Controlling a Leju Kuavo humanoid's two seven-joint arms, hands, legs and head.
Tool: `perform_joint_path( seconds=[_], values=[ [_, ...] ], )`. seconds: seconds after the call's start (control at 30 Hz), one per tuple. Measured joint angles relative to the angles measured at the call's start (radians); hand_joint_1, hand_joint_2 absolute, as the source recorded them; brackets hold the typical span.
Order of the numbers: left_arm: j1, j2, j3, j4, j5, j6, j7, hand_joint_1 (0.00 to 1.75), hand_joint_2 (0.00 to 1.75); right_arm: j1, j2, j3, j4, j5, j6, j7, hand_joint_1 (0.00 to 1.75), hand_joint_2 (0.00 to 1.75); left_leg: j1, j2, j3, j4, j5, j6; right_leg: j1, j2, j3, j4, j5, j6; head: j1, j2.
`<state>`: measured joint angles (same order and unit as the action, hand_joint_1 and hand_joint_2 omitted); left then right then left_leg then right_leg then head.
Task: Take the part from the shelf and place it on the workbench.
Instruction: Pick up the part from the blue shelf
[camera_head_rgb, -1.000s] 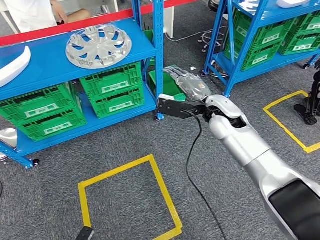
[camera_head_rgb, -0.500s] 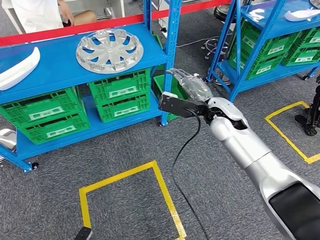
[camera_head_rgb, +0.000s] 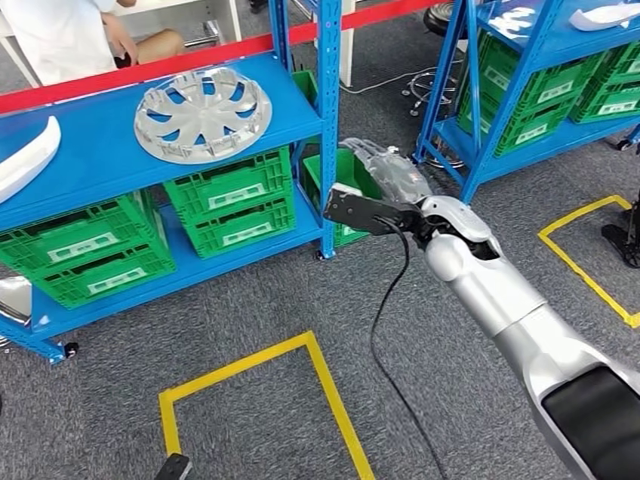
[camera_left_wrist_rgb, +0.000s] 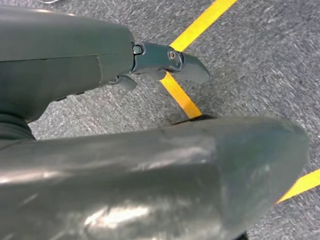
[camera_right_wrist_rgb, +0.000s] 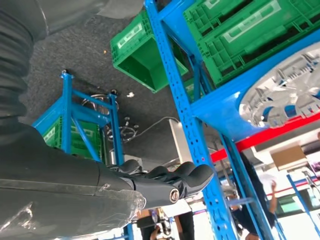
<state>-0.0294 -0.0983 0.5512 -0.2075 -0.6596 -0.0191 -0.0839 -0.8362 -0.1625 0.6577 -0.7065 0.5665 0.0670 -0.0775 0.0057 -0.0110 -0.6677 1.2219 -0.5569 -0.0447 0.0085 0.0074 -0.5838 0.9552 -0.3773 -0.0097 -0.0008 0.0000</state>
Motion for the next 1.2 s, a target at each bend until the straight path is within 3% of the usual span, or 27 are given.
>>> perform_joint_path(
  seconds=[0.03, 0.07, 0.13, 0.2, 0.27, 0.37, 0.4, 0.47, 0.5, 0.53, 0.57, 0.63, 0.67, 0.7, 0.77, 0.87, 1.03, 1.2],
  values=[
    [0.002, 0.000, 0.000, 0.000, 0.000, 0.000, 0.000, 0.00, 0.00, 0.003, 0.000, 0.000, 0.000, 0.000, 0.000, 0.000, 0.00, 1.75, 0.001, 0.000, -0.023, 0.015, 0.008, -0.002, 0.000, 0.001, 0.005, 0.001, -0.006, 0.001, 0.000, 0.000],
    [0.003, 0.001, 0.000, 0.000, 0.000, 0.000, 0.000, 0.00, 0.00, 0.004, 0.000, 0.000, 0.000, 0.000, 0.000, 0.000, 0.00, 1.75, 0.002, 0.000, -0.025, -0.009, 0.042, -0.003, -0.001, 0.001, 0.014, 0.001, -0.013, 0.003, 0.000, 0.000],
    [0.005, 0.001, 0.000, 0.000, 0.000, 0.000, 0.000, 0.00, 0.00, 0.004, 0.000, 0.000, 0.000, 0.000, 0.000, 0.000, 0.00, 1.75, 0.006, 0.003, 0.011, -0.136, 0.149, -0.007, -0.003, 0.001, 0.034, 0.004, -0.030, 0.012, 0.000, 0.000],
    [0.004, 0.000, 0.000, 0.002, 0.000, 0.000, 0.000, 0.00, 0.00, 0.002, 0.000, 0.000, 0.000, 0.000, 0.000, 0.000, 0.00, 1.75, 0.007, 0.008, 0.050, -0.249, 0.195, -0.001, -0.001, 0.002, 0.045, 0.009, -0.048, 0.024, -0.003, 0.000],
    [0.003, -0.002, 0.000, 0.002, -0.001, 0.000, 0.000, 0.00, 0.00, 0.000, 0.000, -0.001, 0.000, 0.000, 0.000, 0.006, 0.00, 1.75, 0.006, 0.008, 0.062, -0.277, 0.182, 0.019, 0.002, 0.003, 0.049, 0.017, -0.060, 0.035, -0.004, 0.000],
    [0.002, -0.001, 0.000, 0.002, -0.001, 0.002, -0.002, 0.00, 0.00, -0.004, 0.004, -0.002, 0.000, 0.000, -0.003, 0.030, 0.00, 1.75, 0.007, 0.005, 0.080, -0.274, 0.178, 0.042, 0.000, 0.001, 0.039, 0.053, -0.083, 0.048, 0.003, 0.000],
    [0.001, 0.000, 0.001, 0.002, -0.001, 0.003, -0.003, 0.00, 0.00, -0.006, 0.007, -0.002, 0.000, 0.000, -0.003, 0.036, 0.00, 1.75, 0.008, 0.004, 0.087, -0.274, 0.174, 0.047, -0.001, -0.001, 0.012, 0.101, -0.102, 0.053, 0.004, 0.000],
    [-0.002, 0.001, 0.001, 0.003, -0.001, 0.005, -0.004, 0.00, 0.00, -0.010, 0.014, -0.002, 0.000, -0.001, 0.000, 0.044, 0.00, 1.75, 0.007, 0.003, 0.099, -0.274, 0.163, 0.052, -0.002, -0.001, -0.075, 0.243, -0.153, 0.059, 0.008, 0.000],
    [-0.002, 0.001, 0.001, 0.003, 0.000, 0.006, -0.004, 0.00, 0.00, -0.011, 0.017, -0.002, 0.001, -0.001, 0.004, 0.047, 0.00, 1.75, 0.006, 0.002, 0.105, -0.274, 0.158, 0.053, -0.001, -0.001, -0.117, 0.300, -0.170, 0.059, 0.009, 0.000],
    [-0.002, 0.001, 0.001, 0.003, 0.000, 0.008, -0.004, 0.00, 0.00, -0.012, 0.020, -0.002, 0.002, -0.002, 0.010, 0.048, 0.00, 1.75, 0.005, 0.001, 0.112, -0.274, 0.151, 0.053, -0.001, -0.001, -0.144, 0.325, -0.168, 0.057, 0.010, 0.000],
    [-0.001, 0.001, 0.001, 0.003, 0.000, 0.009, -0.004, 0.00, 0.00, -0.014, 0.022, -0.002, 0.004, -0.003, 0.016, 0.049, 0.00, 1.75, 0.004, -0.001, 0.121, -0.274, 0.144, 0.052, -0.001, -0.001, -0.152, 0.308, -0.144, 0.052, 0.010, 0.000],
    [-0.001, 0.001, 0.002, 0.003, 0.000, 0.012, -0.003, 0.00, 0.00, -0.025, 0.024, -0.002, 0.007, -0.004, 0.025, 0.049, 0.00, 1.75, 0.002, -0.004, 0.142, -0.274, 0.129, 0.050, 0.003, -0.001, -0.114, 0.176, -0.043, 0.038, 0.011, 0.000],
    [-0.002, 0.000, 0.002, 0.003, 0.000, 0.012, -0.002, 0.00, 0.00, -0.033, 0.025, -0.002, 0.010, -0.004, 0.028, 0.048, 0.00, 1.31, 0.001, -0.005, 0.152, -0.274, 0.121, 0.046, 0.007, 0.000, -0.088, 0.102, 0.000, 0.031, 0.010, 0.000],
    [-0.002, -0.001, 0.002, 0.003, 0.000, 0.014, 0.000, 0.00, 0.00, -0.040, 0.027, -0.001, 0.012, -0.004, 0.031, 0.048, 0.00, 0.87, 0.001, -0.006, 0.158, -0.274, 0.114, 0.042, 0.010, 0.000, -0.067, 0.050, 0.025, 0.024, 0.011, 0.000],
    [-0.003, -0.002, 0.003, 0.004, 0.000, 0.019, 0.005, 0.00, 0.00, -0.049, 0.033, 0.000, 0.018, -0.009, 0.034, 0.047, 0.00, 0.00, -0.001, -0.007, 0.164, -0.274, 0.107, 0.034, 0.014, 0.002, -0.050, 0.011, 0.037, 0.020, 0.011, 0.000],
    [-0.003, 0.000, 0.007, 0.004, 0.001, 0.022, 0.009, 0.00, 0.00, -0.053, 0.045, 0.001, 0.028, -0.021, 0.036, 0.040, 0.00, 0.00, 0.000, -0.006, 0.165, -0.276, 0.107, 0.038, 0.013, 0.004, -0.047, 0.007, 0.047, 0.026, 0.010, 0.000],
    [-0.005, 0.004, 0.020, 0.004, 0.001, 0.017, 0.003, 0.00, 0.00, -0.053, 0.053, 0.001, 0.037, -0.046, 0.048, 0.022, 0.00, 0.00, 0.000, -0.005, 0.175, -0.299, 0.102, 0.032, 0.014, 0.006, -0.049, 0.007, 0.039, 0.016, 0.010, 0.000],
    [-0.004, 0.010, 0.027, 0.004, 0.000, 0.017, 0.000, 0.00, 0.00, -0.054, 0.053, 0.004, 0.040, -0.053, 0.054, 0.013, 0.00, 0.00, -0.003, -0.005, 0.174, -0.298, 0.102, 0.035, 0.010, 0.006, -0.047, 0.006, 0.042, 0.019, 0.010, 0.000]
  ],
)
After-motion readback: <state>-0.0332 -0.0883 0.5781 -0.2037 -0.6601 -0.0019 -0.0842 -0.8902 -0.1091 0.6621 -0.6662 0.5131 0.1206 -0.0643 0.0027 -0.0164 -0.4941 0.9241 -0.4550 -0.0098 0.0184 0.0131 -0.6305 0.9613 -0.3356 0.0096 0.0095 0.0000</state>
